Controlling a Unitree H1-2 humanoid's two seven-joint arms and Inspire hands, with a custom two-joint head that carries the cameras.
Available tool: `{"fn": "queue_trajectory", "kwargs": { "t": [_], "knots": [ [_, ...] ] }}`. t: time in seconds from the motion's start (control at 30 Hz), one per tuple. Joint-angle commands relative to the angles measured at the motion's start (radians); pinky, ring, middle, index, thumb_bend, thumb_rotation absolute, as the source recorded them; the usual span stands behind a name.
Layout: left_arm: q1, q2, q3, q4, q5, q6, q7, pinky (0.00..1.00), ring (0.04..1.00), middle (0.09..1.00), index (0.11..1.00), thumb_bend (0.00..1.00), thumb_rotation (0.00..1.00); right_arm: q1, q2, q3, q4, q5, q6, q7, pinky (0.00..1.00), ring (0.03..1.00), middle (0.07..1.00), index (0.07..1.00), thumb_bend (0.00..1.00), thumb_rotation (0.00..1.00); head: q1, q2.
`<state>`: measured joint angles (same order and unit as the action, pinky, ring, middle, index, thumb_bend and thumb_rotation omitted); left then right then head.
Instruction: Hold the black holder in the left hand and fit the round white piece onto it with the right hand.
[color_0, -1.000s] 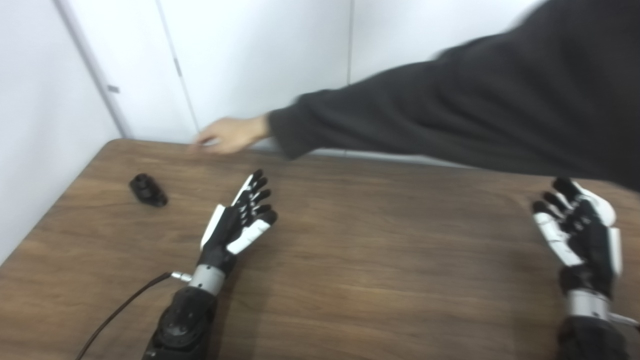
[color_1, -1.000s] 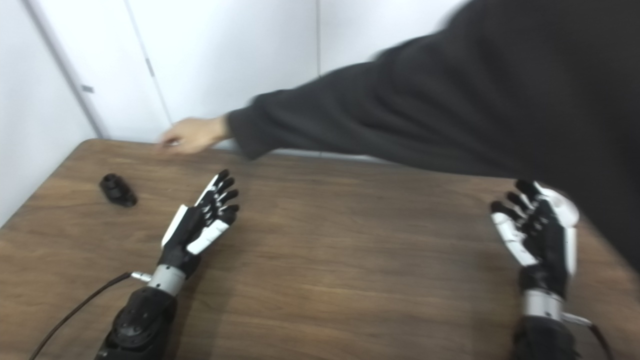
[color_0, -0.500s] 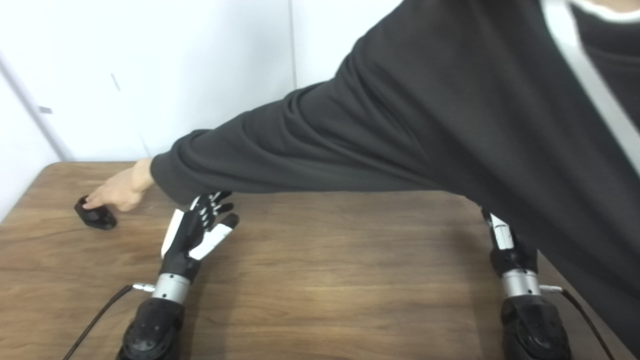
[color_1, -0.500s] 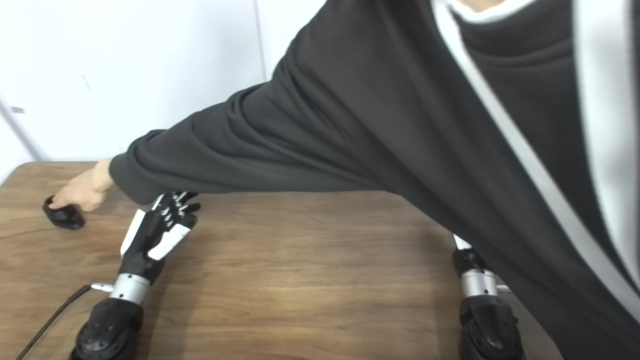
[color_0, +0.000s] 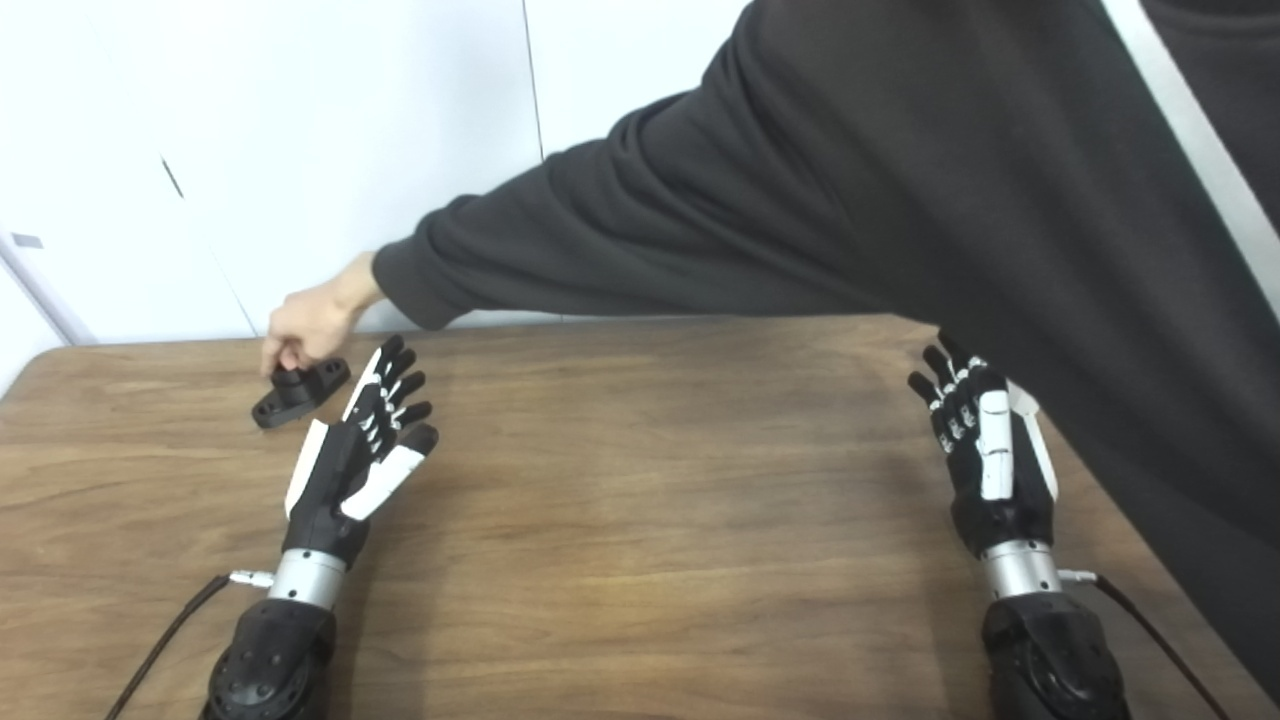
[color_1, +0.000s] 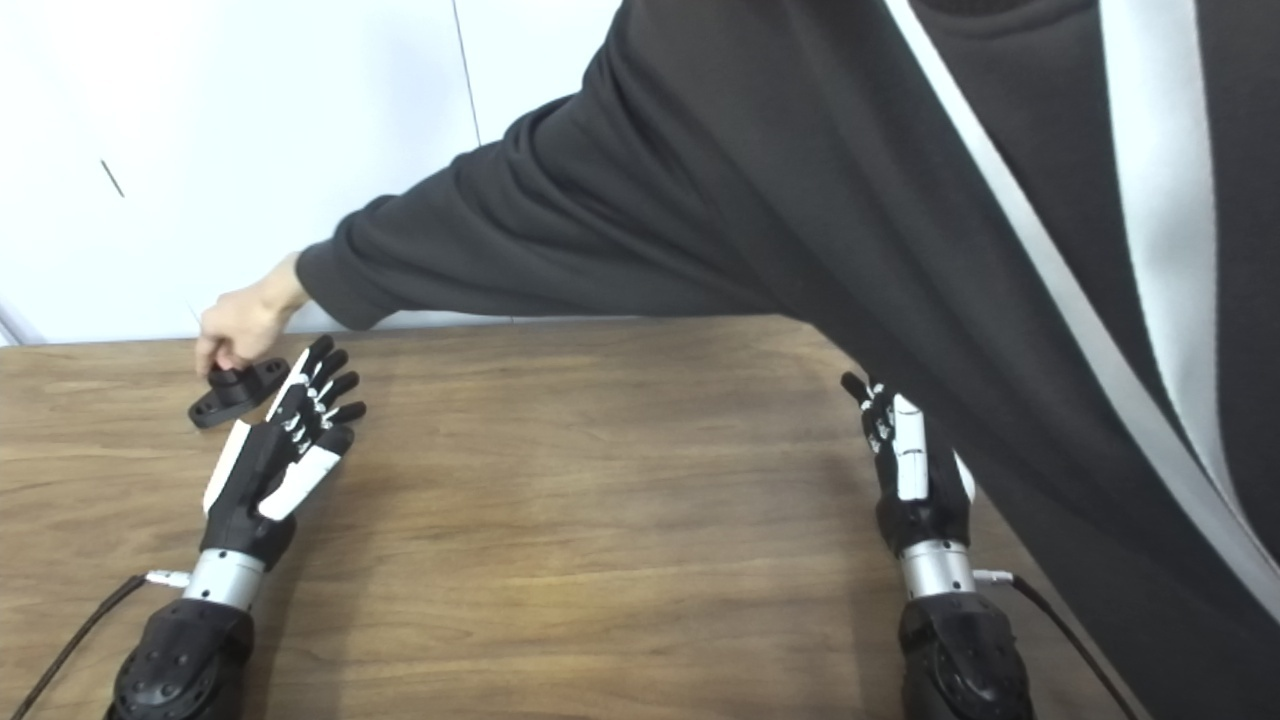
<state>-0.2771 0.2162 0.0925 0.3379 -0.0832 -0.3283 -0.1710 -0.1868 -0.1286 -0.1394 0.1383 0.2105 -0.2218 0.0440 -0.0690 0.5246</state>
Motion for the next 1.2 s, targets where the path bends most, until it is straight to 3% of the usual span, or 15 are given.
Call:
{"fn": "queue_trajectory", "kwargs": {
  "t": [0.0,0.13,0.47,0.53,0.67,0.87,1.07,1.17],
  "knots": [
    [-0.021,0.004,0.002,0.016,-0.029,-0.027,-0.011,0.9,0.948,0.983,1.0,0.97,0.65,0.003,0.014,-0.003,-0.015,0.001,-0.025,0.0,0.9,0.953,0.97,0.967,0.27,0.99,0.0,-0.003],
    [-0.023,-0.006,0.001,0.044,-0.039,-0.048,-0.018,0.91,0.945,0.978,0.997,0.98,0.64,0.013,0.025,-0.015,-0.009,0.004,-0.029,-0.011,0.85,0.918,0.941,0.937,0.28,0.94,0.008,-0.016],
    [-0.018,-0.031,-0.01,0.053,-0.021,-0.068,-0.008,0.87,0.931,0.968,0.99,0.96,0.63,0.028,0.011,-0.045,-0.027,0.022,-0.024,-0.006,0.84,0.907,0.929,0.929,0.22,0.89,0.083,-0.04],
    [-0.014,-0.035,-0.013,0.044,-0.018,-0.059,-0.007,0.87,0.936,0.969,0.987,0.95,0.63,0.028,0.011,-0.05,-0.029,0.022,-0.022,-0.009,0.82,0.893,0.921,0.918,0.28,0.79,0.086,-0.046],
    [-0.009,-0.045,-0.014,0.05,-0.032,-0.062,-0.018,0.87,0.945,0.975,0.987,0.94,0.6,0.028,0.008,-0.055,-0.037,0.023,-0.011,-0.008,0.82,0.895,0.924,0.917,0.36,0.75,0.087,-0.048],
    [-0.001,-0.058,-0.016,0.042,-0.013,-0.076,-0.003,0.82,0.904,0.96,0.973,0.9,0.59,0.029,0.011,-0.064,-0.042,0.044,0.009,-0.001,0.84,0.902,0.919,0.912,0.31,0.84,0.111,-0.044],
    [0.005,-0.063,-0.025,0.016,0.034,-0.063,0.027,0.82,0.923,0.965,0.972,0.88,0.61,0.032,-0.008,-0.057,-0.052,0.047,0.034,0.013,0.88,0.921,0.931,0.932,0.35,0.92,0.13,-0.035],
    [0.008,-0.053,-0.033,0.01,0.103,-0.073,0.063,0.76,0.896,0.941,0.942,0.82,0.54,0.03,-0.011,-0.056,-0.05,0.043,0.035,0.013,0.87,0.917,0.926,0.923,0.33,0.93,0.118,-0.039]
  ]
}}
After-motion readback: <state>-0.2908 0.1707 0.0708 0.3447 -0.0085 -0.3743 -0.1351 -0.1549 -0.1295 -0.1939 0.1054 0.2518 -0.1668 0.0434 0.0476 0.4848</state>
